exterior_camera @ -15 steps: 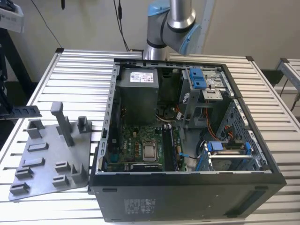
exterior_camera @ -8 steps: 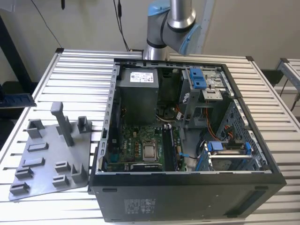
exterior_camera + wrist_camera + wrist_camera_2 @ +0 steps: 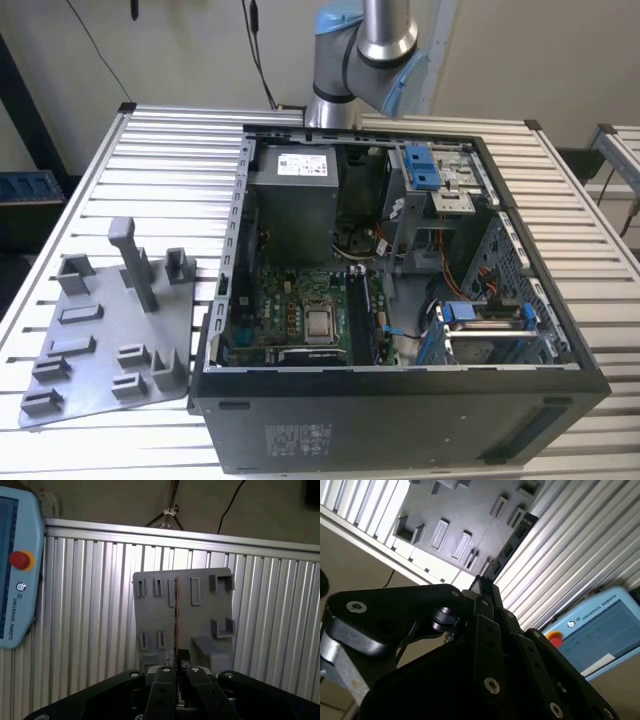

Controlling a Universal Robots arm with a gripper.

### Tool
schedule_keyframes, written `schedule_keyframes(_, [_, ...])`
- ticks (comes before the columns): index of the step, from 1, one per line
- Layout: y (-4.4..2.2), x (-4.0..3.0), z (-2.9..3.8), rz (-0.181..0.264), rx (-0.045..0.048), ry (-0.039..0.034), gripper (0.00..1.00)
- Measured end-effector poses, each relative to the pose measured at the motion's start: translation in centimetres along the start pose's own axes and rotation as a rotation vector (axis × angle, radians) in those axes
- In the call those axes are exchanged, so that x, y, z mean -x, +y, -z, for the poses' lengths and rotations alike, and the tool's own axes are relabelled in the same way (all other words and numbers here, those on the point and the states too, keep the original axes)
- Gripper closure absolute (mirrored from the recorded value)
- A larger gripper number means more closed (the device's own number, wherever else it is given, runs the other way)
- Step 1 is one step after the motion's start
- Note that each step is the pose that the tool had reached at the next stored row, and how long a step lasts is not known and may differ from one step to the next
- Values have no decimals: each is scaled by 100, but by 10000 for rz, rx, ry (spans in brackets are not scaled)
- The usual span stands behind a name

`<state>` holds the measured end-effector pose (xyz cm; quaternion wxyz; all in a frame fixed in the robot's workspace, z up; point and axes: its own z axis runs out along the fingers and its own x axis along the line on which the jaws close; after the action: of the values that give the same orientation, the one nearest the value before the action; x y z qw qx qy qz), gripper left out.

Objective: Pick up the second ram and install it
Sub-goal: 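Pick up the second ram and move it above second insertion slot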

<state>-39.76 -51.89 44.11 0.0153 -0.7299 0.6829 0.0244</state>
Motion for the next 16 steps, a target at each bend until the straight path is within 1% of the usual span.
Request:
schedule_keyframes(3, [-1,0,-1,-2,-1,-5,86])
schedule_keyframes(4, [-15,-2,1,1,1,-4,86])
schedule_keyframes(5, [-49,-3,1,0,2,-5,86])
schedule_keyframes(9, [-222,-15,3,-2,21,-5,86])
schedule_keyframes(16, [-411,-27,6,-2,21,-6,86])
